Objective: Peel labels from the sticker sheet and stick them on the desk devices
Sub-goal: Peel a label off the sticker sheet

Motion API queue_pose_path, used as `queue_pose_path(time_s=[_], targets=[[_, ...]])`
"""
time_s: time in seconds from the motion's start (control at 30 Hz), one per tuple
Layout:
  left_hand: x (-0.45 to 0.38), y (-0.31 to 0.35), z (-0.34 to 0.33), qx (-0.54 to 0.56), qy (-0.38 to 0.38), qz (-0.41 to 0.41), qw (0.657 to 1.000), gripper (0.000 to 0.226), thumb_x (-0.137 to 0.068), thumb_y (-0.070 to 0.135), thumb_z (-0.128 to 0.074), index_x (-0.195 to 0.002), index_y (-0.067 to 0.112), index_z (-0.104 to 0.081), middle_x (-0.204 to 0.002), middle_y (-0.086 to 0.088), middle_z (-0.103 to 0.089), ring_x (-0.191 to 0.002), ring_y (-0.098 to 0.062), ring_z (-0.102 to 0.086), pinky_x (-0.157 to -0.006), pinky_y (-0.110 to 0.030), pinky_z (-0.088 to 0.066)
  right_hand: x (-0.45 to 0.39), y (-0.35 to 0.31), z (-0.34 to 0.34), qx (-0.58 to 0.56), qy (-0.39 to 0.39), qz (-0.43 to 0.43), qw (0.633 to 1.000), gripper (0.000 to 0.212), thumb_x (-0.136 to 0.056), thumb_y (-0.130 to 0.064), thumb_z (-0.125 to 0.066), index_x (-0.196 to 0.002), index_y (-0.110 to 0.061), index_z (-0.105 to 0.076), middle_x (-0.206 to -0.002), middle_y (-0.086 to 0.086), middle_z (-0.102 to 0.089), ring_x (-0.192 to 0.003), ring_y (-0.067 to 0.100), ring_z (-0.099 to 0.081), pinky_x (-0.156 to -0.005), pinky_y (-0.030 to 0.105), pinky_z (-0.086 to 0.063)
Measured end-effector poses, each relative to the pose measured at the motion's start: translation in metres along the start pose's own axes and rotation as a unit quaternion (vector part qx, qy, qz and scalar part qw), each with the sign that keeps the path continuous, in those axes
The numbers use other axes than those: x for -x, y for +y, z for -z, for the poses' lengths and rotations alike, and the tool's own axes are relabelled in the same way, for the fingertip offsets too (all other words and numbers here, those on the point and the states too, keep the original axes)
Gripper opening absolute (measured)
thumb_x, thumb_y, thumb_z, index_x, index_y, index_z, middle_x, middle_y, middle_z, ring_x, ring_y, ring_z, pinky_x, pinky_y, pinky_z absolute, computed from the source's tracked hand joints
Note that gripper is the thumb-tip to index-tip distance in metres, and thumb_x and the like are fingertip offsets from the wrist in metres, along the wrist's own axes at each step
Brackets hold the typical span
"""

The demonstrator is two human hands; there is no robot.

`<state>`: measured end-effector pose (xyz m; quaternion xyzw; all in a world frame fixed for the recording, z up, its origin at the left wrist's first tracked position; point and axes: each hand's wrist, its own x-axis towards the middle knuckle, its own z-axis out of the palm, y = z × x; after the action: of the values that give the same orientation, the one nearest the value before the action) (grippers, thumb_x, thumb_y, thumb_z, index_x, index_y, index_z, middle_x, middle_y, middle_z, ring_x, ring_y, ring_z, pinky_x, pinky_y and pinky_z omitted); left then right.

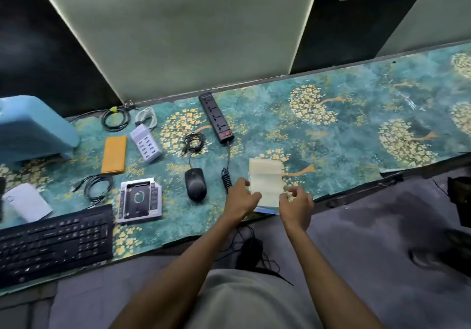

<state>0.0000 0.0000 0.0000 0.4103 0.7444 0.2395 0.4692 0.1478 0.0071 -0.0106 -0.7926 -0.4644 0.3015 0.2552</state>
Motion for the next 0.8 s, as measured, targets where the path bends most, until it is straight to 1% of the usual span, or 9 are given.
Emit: queue_pose_path(time_s=[0.2, 0.3, 0.37, 0.47, 0.53, 0.63, 0.67, 0.73, 0.8], targets=[[-0.016, 0.015, -0.014, -0.029, -0.029, 0.059, 0.997, 0.053, -0.078, 0.012, -0.069, -0.126, 0.009, -0.047, -0.107, -0.013, -0.063, -0.093, -0.032, -0.066, -0.071, -0.039, -0.053, -0.027, 0.008, -0.001, -0.054, -0.093, -0.112, 0.988, 0.03, -0.087, -0.018, -0.066, -0.114, -0.018, -0.052, -0.117, 0.009, -0.061, -0.101, 0.032, -0.061, -0.079, 0.044, -0.055], [-0.024, 0.019, -0.008, -0.023, -0.041, 0.059, 0.997, 0.049, -0.079, 0.004, -0.07, -0.123, 0.01, -0.05, -0.089, -0.008, -0.062, -0.074, -0.022, -0.062, -0.057, -0.031, -0.046, -0.033, 0.003, -0.005, -0.097, -0.104, -0.098, 0.985, 0.027, -0.087, -0.011, -0.067, -0.111, -0.016, -0.056, -0.112, 0.008, -0.06, -0.082, 0.024, -0.06, -0.066, 0.036, -0.047], [-0.028, 0.02, -0.003, -0.024, -0.05, 0.042, 0.998, 0.047, -0.076, 0.001, -0.072, -0.119, 0.009, -0.053, -0.076, -0.003, -0.059, -0.061, -0.016, -0.057, -0.051, -0.027, -0.041, -0.037, 0.002, -0.009, -0.131, -0.102, -0.08, 0.983, 0.022, -0.087, -0.012, -0.071, -0.106, -0.016, -0.061, -0.11, 0.007, -0.065, -0.076, 0.018, -0.056, -0.069, 0.037, -0.048], [-0.034, 0.022, 0.007, 0.006, -0.045, 0.012, 0.999, 0.047, -0.069, -0.002, -0.072, -0.114, 0.008, -0.065, -0.077, -0.007, -0.063, -0.064, -0.018, -0.06, -0.059, -0.033, -0.051, -0.042, 0.0, -0.014, -0.183, -0.106, -0.045, 0.976, 0.02, -0.086, -0.018, -0.078, -0.099, -0.024, -0.064, -0.094, -0.005, -0.064, -0.076, 0.016, -0.052, -0.07, 0.038, -0.049], [-0.039, 0.024, 0.014, 0.051, -0.028, -0.003, 0.998, 0.047, -0.067, -0.007, -0.072, -0.112, 0.005, -0.071, -0.083, -0.008, -0.066, -0.073, -0.019, -0.064, -0.069, -0.038, -0.057, -0.041, -0.001, -0.013, -0.222, -0.124, -0.037, 0.967, 0.027, -0.087, -0.023, -0.079, -0.109, -0.026, -0.063, -0.089, -0.013, -0.054, -0.078, 0.014, -0.049, -0.065, 0.032, -0.044], [-0.046, 0.028, 0.028, 0.14, 0.005, -0.027, 0.99, 0.046, -0.07, -0.014, -0.075, -0.114, 0.002, -0.074, -0.091, -0.007, -0.067, -0.087, -0.024, -0.065, -0.07, -0.033, -0.055, -0.034, -0.001, -0.013, -0.302, -0.154, -0.063, 0.938, 0.053, -0.085, -0.027, -0.083, -0.131, -0.025, -0.057, -0.123, 0.003, -0.064, -0.108, 0.019, -0.06, -0.088, 0.041, -0.057], [-0.049, 0.032, 0.033, 0.18, 0.013, -0.027, 0.983, 0.047, -0.073, -0.013, -0.076, -0.117, 0.002, -0.072, -0.096, -0.01, -0.067, -0.087, -0.025, -0.065, -0.069, -0.031, -0.054, -0.032, 0.003, -0.014, -0.322, -0.159, -0.064, 0.931, 0.054, -0.084, -0.025, -0.084, -0.131, -0.025, -0.056, -0.125, 0.007, -0.065, -0.109, 0.016, -0.063, -0.092, 0.044, -0.059], [-0.053, 0.036, 0.043, 0.265, 0.018, -0.017, 0.964, 0.057, -0.08, -0.01, -0.076, -0.133, 0.004, -0.061, -0.114, -0.014, -0.066, -0.09, -0.024, -0.067, -0.071, -0.032, -0.056, -0.025, 0.002, -0.011, -0.341, -0.176, -0.065, 0.921, 0.046, -0.087, -0.007, -0.079, -0.125, -0.017, -0.056, -0.111, 0.011, -0.071, -0.09, 0.006, -0.069, -0.082, 0.038, -0.061], [-0.057, 0.035, 0.047, 0.306, 0.009, -0.014, 0.952, 0.08, -0.084, -0.004, -0.077, -0.153, 0.013, -0.039, -0.129, -0.01, -0.06, -0.099, -0.025, -0.069, -0.083, -0.042, -0.058, -0.021, 0.003, -0.009, -0.35, -0.193, -0.064, 0.915, 0.039, -0.085, 0.01, -0.074, -0.115, -0.01, -0.059, -0.097, 0.021, -0.075, -0.079, 0.019, -0.071, -0.07, 0.031, -0.062]])
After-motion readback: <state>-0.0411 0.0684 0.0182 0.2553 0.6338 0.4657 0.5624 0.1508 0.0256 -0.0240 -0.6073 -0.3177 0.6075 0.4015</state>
